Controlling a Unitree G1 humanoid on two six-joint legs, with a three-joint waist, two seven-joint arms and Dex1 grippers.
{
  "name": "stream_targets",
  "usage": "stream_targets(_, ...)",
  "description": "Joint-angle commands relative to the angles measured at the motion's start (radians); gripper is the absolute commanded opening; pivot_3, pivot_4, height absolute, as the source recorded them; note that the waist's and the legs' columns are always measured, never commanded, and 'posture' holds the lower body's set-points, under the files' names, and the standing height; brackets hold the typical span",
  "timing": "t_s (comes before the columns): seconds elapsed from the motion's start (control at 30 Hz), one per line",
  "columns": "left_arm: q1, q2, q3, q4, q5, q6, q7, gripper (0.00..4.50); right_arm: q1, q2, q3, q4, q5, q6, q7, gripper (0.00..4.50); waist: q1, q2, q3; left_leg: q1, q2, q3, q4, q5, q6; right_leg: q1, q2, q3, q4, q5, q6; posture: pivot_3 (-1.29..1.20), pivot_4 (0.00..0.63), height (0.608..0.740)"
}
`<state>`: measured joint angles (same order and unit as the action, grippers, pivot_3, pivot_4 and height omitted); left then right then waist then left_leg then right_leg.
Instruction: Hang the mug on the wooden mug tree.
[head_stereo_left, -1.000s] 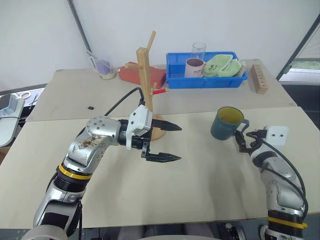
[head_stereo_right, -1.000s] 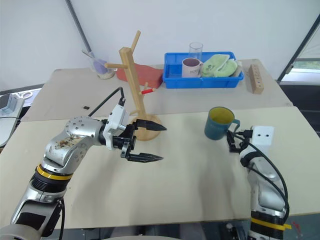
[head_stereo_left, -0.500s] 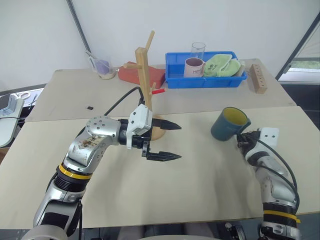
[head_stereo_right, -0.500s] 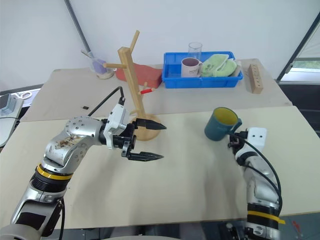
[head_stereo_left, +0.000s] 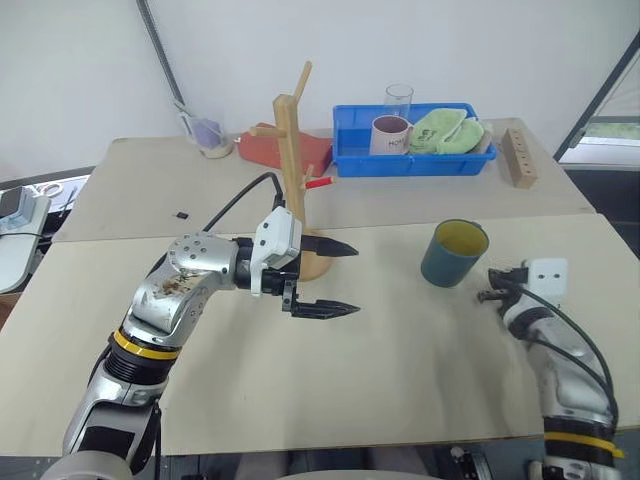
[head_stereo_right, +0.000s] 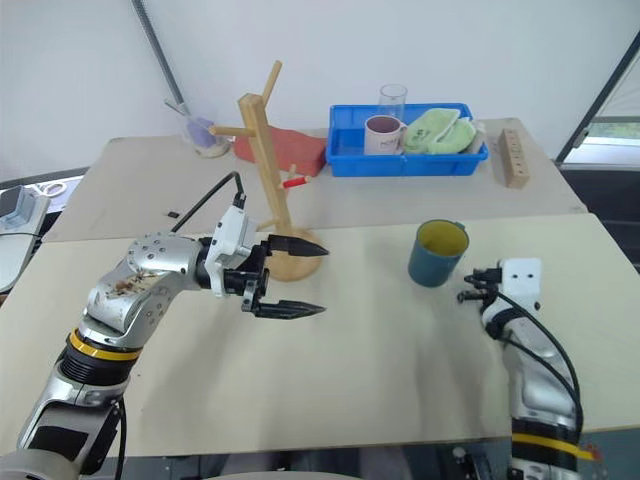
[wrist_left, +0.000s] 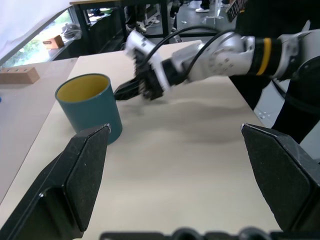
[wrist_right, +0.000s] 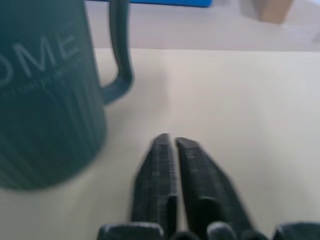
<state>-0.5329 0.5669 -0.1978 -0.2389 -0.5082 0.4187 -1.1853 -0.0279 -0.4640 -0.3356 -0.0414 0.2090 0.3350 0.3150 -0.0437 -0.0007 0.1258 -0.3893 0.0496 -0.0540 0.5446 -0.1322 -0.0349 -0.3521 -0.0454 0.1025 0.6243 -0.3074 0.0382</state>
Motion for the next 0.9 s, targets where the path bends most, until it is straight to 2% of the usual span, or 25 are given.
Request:
stream_targets(0.03,-0.005,0.014,0.026,-0.025,-0.005,-0.003,-0.001,4.50,0.026,-0.034,-0.030,-0.074,0.021,0.003,0.035,1.92,-0.001,0.000,0.000,0.000,0.000,0.000,0.000,0.000,0.000,0.000,0.000,0.000,0.000,0.000,0.000,0.00,0.150,0.734)
stream_targets(0.23,-0.043,0.006,0.018,0.007,-0.006,0.001,-0.006,4.50,-0.026,-0.031,0.001,0.003,0.003,-0.048,0.037,4.03,-0.008,0.000,0.000,0.001,0.000,0.000,0.000,0.000,0.000,-0.001,0.000,0.000,0.000,0.000,-0.001,0.00,0.150,0.734)
stream_targets(0.3,-0.051,0.004,0.018,0.009,-0.007,0.005,-0.005,4.50,-0.049,-0.036,0.012,0.038,-0.003,-0.077,0.054,4.46,-0.007,0.000,0.000,0.000,0.000,0.000,0.000,0.000,0.000,-0.001,0.000,0.000,0.000,0.000,-0.001,0.00,0.150,0.734)
stream_targets(0.6,-0.072,0.011,0.014,-0.001,-0.006,0.024,-0.011,4.50,-0.177,-0.079,0.060,0.247,-0.032,-0.193,0.134,4.46,-0.003,0.000,0.000,0.000,0.000,0.000,0.001,0.000,0.000,0.001,0.001,0.000,0.000,0.000,-0.001,0.00,0.150,0.734)
stream_targets(0.9,-0.061,0.027,0.023,-0.014,-0.005,0.024,-0.007,4.50,-0.153,-0.081,0.087,0.180,-0.013,-0.157,0.179,4.46,-0.003,0.000,0.000,0.000,0.000,0.000,0.001,0.000,0.000,0.002,0.001,0.001,0.000,0.000,0.000,0.00,0.150,0.734)
